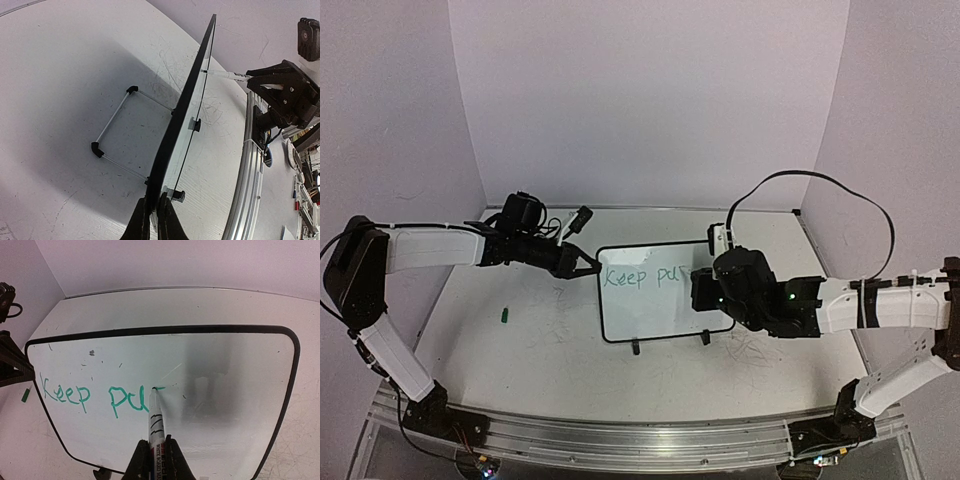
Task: Write a sentence on the whiteboard
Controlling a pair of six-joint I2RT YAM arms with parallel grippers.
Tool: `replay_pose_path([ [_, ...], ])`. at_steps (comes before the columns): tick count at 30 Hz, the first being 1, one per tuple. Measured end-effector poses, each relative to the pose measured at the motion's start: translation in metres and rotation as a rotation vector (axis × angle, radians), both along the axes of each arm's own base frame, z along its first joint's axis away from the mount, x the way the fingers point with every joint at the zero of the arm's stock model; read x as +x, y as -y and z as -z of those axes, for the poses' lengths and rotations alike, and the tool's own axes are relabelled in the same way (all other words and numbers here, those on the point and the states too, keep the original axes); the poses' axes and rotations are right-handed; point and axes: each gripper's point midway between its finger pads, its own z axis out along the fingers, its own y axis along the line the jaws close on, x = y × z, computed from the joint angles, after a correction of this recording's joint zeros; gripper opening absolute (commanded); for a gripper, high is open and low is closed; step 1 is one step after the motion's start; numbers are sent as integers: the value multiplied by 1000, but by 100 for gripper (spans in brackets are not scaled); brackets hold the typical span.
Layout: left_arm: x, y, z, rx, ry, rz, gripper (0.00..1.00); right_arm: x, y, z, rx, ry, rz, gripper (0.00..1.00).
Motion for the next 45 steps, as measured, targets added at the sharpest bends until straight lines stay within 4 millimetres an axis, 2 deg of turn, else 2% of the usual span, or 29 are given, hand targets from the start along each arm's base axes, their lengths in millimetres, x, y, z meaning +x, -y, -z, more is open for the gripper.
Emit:
replay_pose_path([
  [17,0,0,0,0,0,0,0,-4,-2,6,27,-41,-5,0],
  [34,0,0,0,0,0,0,0,-10,15,15,16,-72,44,0],
  [45,0,0,0,0,0,0,0,-12,13,18,11,-80,38,0],
])
